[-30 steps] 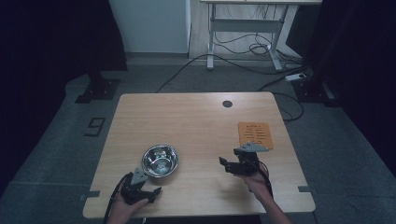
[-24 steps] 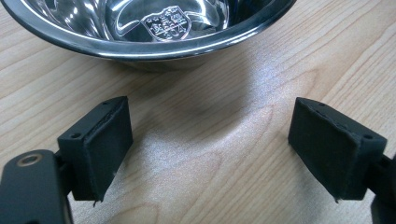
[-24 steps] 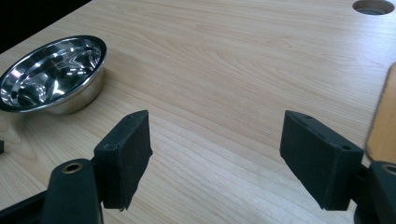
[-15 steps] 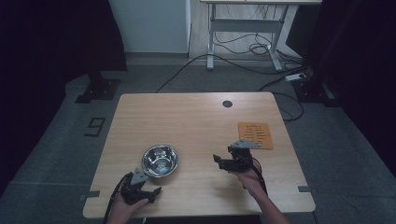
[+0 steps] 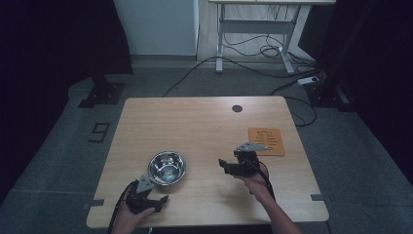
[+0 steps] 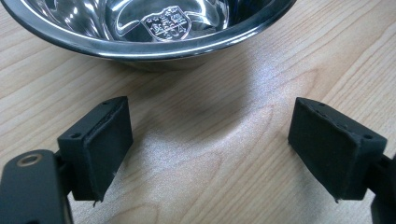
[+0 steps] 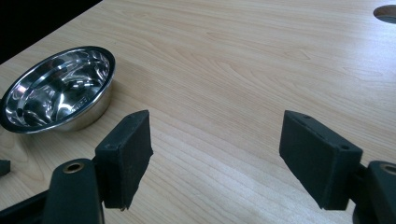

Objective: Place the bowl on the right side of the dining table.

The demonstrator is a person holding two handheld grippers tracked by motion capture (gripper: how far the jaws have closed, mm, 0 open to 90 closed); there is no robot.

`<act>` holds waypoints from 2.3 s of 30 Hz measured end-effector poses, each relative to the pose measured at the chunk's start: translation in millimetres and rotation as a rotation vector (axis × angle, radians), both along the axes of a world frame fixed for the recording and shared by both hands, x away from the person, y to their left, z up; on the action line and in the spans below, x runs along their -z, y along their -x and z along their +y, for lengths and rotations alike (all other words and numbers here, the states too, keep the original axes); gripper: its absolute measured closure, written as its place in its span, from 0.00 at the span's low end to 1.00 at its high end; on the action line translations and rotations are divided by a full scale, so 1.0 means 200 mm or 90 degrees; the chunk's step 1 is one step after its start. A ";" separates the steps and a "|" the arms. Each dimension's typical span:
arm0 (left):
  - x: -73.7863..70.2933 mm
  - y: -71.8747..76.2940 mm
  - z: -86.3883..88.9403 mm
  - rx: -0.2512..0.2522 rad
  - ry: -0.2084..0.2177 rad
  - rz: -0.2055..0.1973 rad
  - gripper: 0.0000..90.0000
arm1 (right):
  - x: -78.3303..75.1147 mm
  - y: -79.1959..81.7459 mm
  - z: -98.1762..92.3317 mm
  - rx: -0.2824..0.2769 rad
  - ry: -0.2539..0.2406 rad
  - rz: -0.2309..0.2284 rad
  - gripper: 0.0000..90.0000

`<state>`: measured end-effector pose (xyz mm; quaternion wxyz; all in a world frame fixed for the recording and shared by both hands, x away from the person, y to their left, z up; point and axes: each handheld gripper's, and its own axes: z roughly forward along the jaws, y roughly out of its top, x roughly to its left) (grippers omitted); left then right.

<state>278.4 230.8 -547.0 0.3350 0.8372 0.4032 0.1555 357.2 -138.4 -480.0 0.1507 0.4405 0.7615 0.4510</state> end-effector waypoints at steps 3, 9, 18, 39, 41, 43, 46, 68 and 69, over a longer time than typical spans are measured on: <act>0.00 0.00 0.00 0.000 0.000 0.000 0.15 | 0.00 0.00 0.01 0.000 0.001 0.001 0.28; 0.00 0.00 0.00 0.000 -0.001 -0.001 0.15 | -0.02 -0.02 0.05 -0.005 0.001 0.000 0.28; 0.00 0.00 0.00 0.001 -0.001 0.000 0.15 | -0.03 -0.04 0.11 -0.011 0.003 0.004 0.28; 0.00 0.00 0.00 0.001 -0.001 0.000 0.15 | -0.06 -0.07 0.23 -0.029 0.004 0.001 0.29; 0.00 0.00 0.00 0.001 -0.001 0.000 0.15 | -0.07 -0.07 0.25 -0.031 0.001 -0.002 0.29; 0.00 0.00 0.00 0.001 -0.001 0.000 0.15 | -0.07 -0.07 0.27 -0.033 0.002 -0.001 0.29; 0.00 0.00 0.00 0.001 -0.001 0.000 0.15 | -0.07 -0.08 0.29 -0.036 0.003 0.000 0.29; 0.00 0.00 0.00 0.002 -0.002 0.000 0.15 | -0.04 -0.09 0.45 -0.065 -0.003 0.025 0.29; 0.00 0.00 0.00 0.002 -0.002 0.000 0.15 | -0.04 -0.09 0.46 -0.068 -0.003 0.025 0.29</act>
